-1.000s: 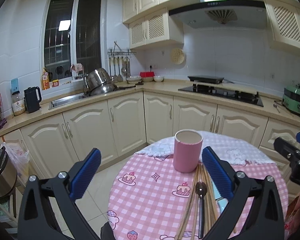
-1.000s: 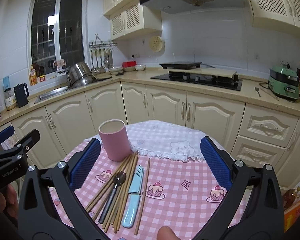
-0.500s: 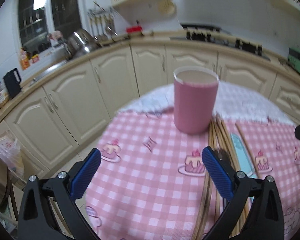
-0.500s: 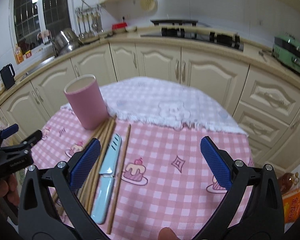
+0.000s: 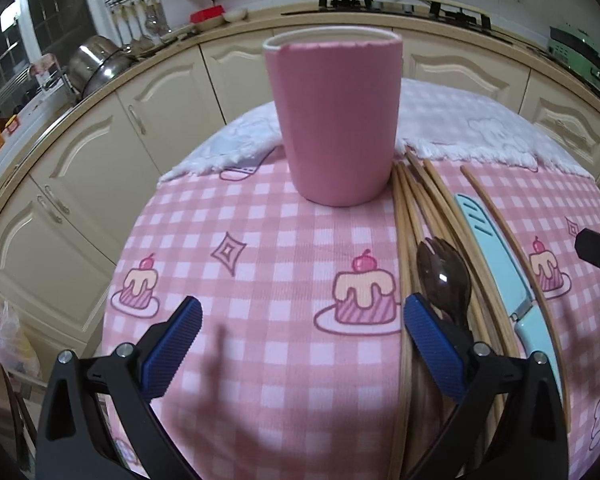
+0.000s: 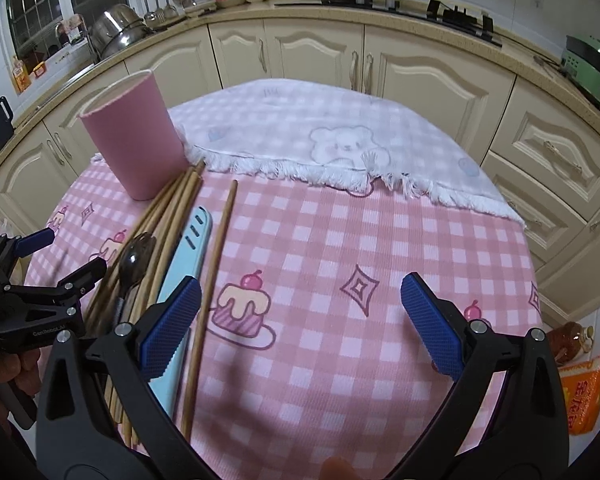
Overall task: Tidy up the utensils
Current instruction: 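Lower the right tool toward the chopsticks while the left tool also descends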
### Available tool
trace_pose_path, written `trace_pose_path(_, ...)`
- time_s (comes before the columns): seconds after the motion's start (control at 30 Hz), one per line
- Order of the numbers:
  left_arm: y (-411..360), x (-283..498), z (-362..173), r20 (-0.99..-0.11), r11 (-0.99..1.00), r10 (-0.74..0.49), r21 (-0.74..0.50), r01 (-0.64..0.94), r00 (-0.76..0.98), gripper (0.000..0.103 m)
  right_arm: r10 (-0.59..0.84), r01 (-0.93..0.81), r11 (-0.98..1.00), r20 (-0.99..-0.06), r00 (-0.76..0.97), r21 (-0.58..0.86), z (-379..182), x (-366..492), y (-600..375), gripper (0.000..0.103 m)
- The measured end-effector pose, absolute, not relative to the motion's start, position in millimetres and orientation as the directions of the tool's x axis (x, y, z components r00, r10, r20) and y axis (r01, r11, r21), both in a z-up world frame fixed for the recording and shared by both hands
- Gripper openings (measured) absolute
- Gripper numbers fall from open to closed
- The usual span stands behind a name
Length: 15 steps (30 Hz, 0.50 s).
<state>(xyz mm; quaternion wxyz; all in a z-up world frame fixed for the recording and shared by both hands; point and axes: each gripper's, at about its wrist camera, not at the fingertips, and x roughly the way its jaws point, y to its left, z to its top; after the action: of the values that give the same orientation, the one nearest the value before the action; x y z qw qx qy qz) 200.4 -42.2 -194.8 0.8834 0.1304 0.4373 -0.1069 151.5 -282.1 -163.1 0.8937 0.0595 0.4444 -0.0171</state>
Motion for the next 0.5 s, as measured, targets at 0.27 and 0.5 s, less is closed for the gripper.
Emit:
trace_pose_path(0.27,-54.3,213.1,-198.1,-0.815,0.913,-0.088,0.164,0.374,0.572,0.099,0.028,0.064,0.995,-0.826,0.563,0.078,-172.3,166.7,-275.5,0.097)
trace_pose_path(0.5,-51.9,227.8,-202.7,-0.831,0.904,-0.104,0.150,0.400,0.546,0.099,0.024,0.035,0.998,-0.844,0.536,0.050,-176.3,180.5,-264.1,0.097)
